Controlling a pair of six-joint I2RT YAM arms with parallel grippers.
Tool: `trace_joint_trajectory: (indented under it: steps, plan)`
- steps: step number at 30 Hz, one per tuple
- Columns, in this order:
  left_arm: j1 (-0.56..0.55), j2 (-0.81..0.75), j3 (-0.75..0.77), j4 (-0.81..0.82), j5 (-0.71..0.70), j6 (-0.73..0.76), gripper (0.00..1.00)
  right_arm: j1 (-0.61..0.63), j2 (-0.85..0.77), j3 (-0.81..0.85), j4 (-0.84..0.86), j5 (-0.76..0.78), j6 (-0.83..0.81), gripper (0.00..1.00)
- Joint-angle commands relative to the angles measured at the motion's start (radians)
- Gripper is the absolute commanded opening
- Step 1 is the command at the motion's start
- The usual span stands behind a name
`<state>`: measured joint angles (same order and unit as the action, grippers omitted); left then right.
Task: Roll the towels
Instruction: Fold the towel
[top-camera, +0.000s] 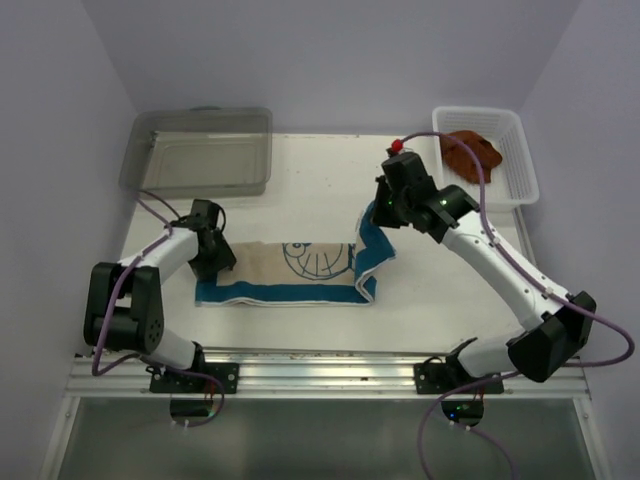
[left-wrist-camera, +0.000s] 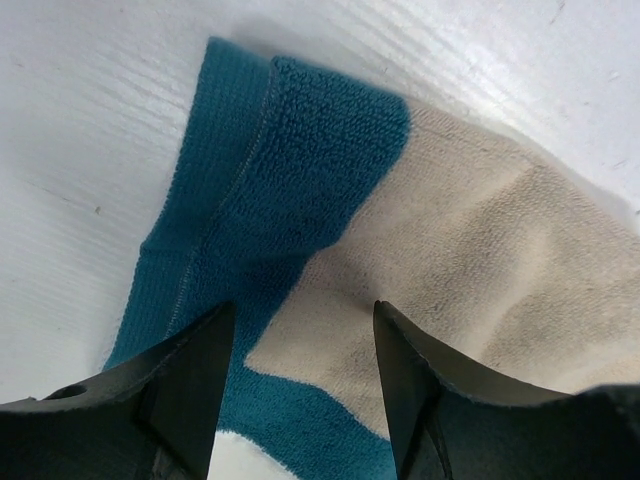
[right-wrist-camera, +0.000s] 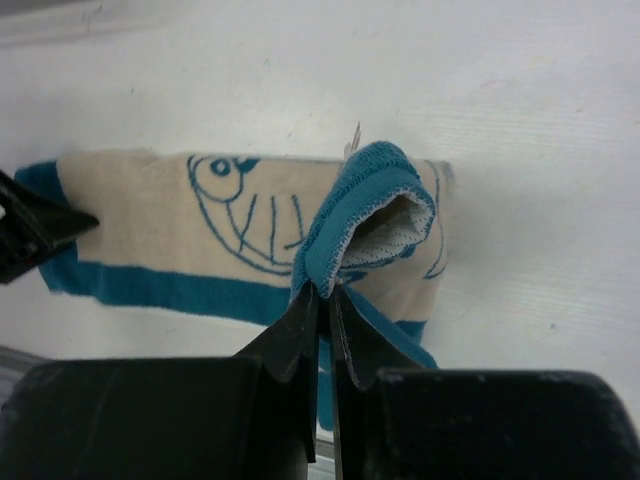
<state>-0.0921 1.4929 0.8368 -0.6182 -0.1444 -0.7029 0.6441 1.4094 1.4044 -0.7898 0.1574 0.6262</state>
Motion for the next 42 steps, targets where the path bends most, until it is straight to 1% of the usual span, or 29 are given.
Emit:
trace_joint_trajectory:
  steps: [1, 2, 3, 6, 9, 10, 12, 13, 16, 18, 22, 27, 29, 31, 33, 36, 37, 42]
  plan:
    - [-0.020, 0.024, -0.037, 0.032, 0.032, 0.017, 0.61, -0.110, -0.110, 0.016, -0.015, 0.011, -0.032, 0.00]
    - [-0.029, 0.027, -0.044, 0.038, 0.038, 0.005, 0.61, -0.159, -0.122, 0.013, -0.034, 0.008, -0.055, 0.00]
    - [-0.041, 0.035, -0.048, 0.052, 0.049, -0.003, 0.61, -0.181, -0.133, 0.010, -0.045, 0.013, -0.068, 0.00]
    - [-0.118, 0.062, -0.051, 0.070, 0.063, -0.035, 0.61, -0.260, -0.176, -0.002, -0.086, 0.011, -0.118, 0.00]
    - [-0.156, 0.090, -0.051, 0.092, 0.086, -0.053, 0.61, -0.354, -0.225, -0.027, -0.118, 0.002, -0.170, 0.00]
    - [-0.162, 0.095, -0.051, 0.098, 0.089, -0.055, 0.61, -0.407, -0.249, -0.031, -0.136, 0.001, -0.184, 0.00]
    - [-0.179, 0.105, -0.047, 0.104, 0.098, -0.064, 0.60, -0.461, -0.270, -0.042, -0.150, -0.012, -0.223, 0.00]
    - [-0.187, 0.107, -0.045, 0.107, 0.103, -0.064, 0.60, -0.509, -0.283, -0.042, -0.164, -0.018, -0.235, 0.00]
    - [-0.221, 0.112, -0.028, 0.113, 0.114, -0.081, 0.60, -0.573, -0.290, -0.035, -0.184, -0.024, -0.273, 0.00]
    - [-0.253, 0.118, -0.015, 0.112, 0.120, -0.093, 0.60, -0.587, -0.287, -0.025, -0.189, -0.027, -0.287, 0.00]
    - [-0.307, 0.121, 0.022, 0.103, 0.124, -0.110, 0.60, -0.590, -0.279, -0.012, -0.190, -0.036, -0.283, 0.00]
    - [-0.345, 0.122, 0.057, 0.091, 0.135, -0.113, 0.60, -0.590, -0.279, 0.024, -0.195, -0.047, -0.275, 0.00]
    - [-0.344, 0.106, 0.070, 0.062, 0.118, -0.101, 0.60, -0.587, -0.282, 0.030, -0.190, -0.096, -0.264, 0.00]
    - [-0.342, 0.089, 0.103, 0.031, 0.069, -0.092, 0.61, -0.571, -0.290, 0.028, -0.189, -0.136, -0.252, 0.00]
    - [-0.334, 0.053, 0.126, -0.005, 0.034, -0.073, 0.61, -0.535, -0.296, 0.019, -0.184, -0.134, -0.224, 0.00]
    - [-0.304, 0.018, 0.134, -0.026, 0.031, -0.052, 0.62, -0.419, -0.296, 0.005, -0.172, -0.081, -0.177, 0.00]
    - [-0.295, 0.014, 0.131, -0.028, 0.031, -0.047, 0.62, -0.373, -0.293, 0.002, -0.163, -0.076, -0.166, 0.00]
    - [-0.230, 0.010, 0.079, -0.011, 0.049, -0.018, 0.62, -0.253, -0.265, -0.018, -0.118, -0.062, -0.100, 0.00]
